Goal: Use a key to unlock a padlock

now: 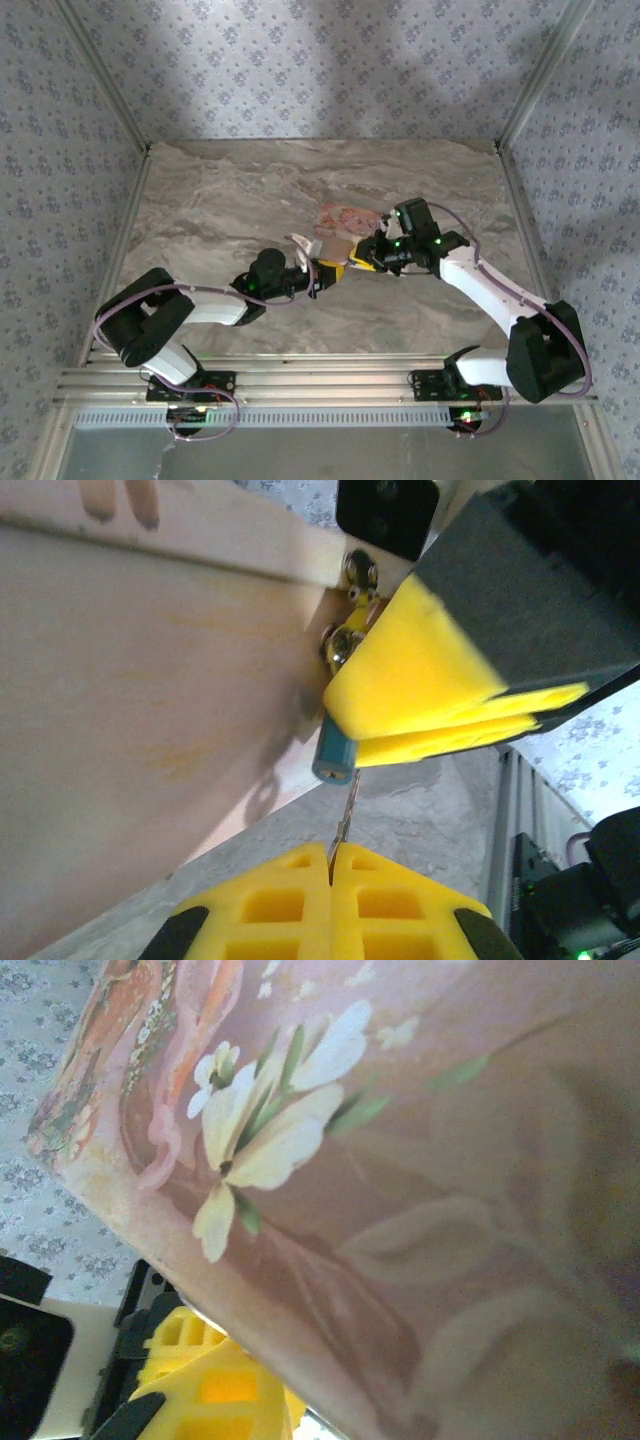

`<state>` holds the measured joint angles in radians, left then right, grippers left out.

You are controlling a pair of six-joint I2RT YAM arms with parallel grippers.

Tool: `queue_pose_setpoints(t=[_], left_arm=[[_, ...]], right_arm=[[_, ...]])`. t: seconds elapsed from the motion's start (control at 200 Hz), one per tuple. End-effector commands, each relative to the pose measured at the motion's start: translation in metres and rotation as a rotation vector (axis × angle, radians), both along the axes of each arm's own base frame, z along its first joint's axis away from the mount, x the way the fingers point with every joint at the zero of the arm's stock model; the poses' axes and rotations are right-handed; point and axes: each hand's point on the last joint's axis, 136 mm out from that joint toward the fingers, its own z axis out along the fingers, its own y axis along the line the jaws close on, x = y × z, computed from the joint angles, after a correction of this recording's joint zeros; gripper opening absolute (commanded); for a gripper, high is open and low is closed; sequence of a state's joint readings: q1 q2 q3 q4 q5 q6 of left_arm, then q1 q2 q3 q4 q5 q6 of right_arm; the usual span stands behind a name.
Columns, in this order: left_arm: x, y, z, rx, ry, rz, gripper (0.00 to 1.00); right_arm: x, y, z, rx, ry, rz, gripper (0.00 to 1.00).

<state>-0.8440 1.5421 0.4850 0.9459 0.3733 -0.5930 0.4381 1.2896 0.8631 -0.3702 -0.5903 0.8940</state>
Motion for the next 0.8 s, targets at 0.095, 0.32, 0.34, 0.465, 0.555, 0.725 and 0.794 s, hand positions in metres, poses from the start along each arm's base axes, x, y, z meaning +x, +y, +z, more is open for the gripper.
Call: queue_pose_setpoints(t=[0.095, 0.32, 0.34, 0.465, 0.555, 0.725, 0.794], left_arm=[[0.000, -0.003, 0.028, -0.048, -0.021, -0.020, 0.00], [0.001, -0.006, 0.010, 0.029, -0.002, -0.025, 0.00], [0.001, -0.006, 0.008, 0.033, 0.000, -0.025, 0.00], [0.002, -0.008, 0.004, 0.030, 0.010, -0.023, 0.00], [0.003, -0.009, 0.006, 0.025, 0.010, -0.024, 0.00], [0.006, -0.012, 0.006, 0.027, 0.015, -0.022, 0.00], [0.006, -0.013, 0.007, 0.019, 0.016, -0.024, 0.00]], right_arm=[[0.003, 0.003, 0.017, 0.047, -0.058, -0.003, 0.00], [0.005, 0.005, 0.023, 0.066, -0.068, -0.008, 0.00], [0.005, 0.005, 0.023, 0.066, -0.068, -0.008, 0.00], [0.005, 0.006, 0.025, 0.074, -0.069, -0.007, 0.00], [0.004, 0.006, 0.024, 0.075, -0.063, -0.006, 0.00], [0.003, 0.005, 0.025, 0.075, -0.063, -0.008, 0.00], [0.003, 0.006, 0.025, 0.074, -0.063, -0.006, 0.00]])
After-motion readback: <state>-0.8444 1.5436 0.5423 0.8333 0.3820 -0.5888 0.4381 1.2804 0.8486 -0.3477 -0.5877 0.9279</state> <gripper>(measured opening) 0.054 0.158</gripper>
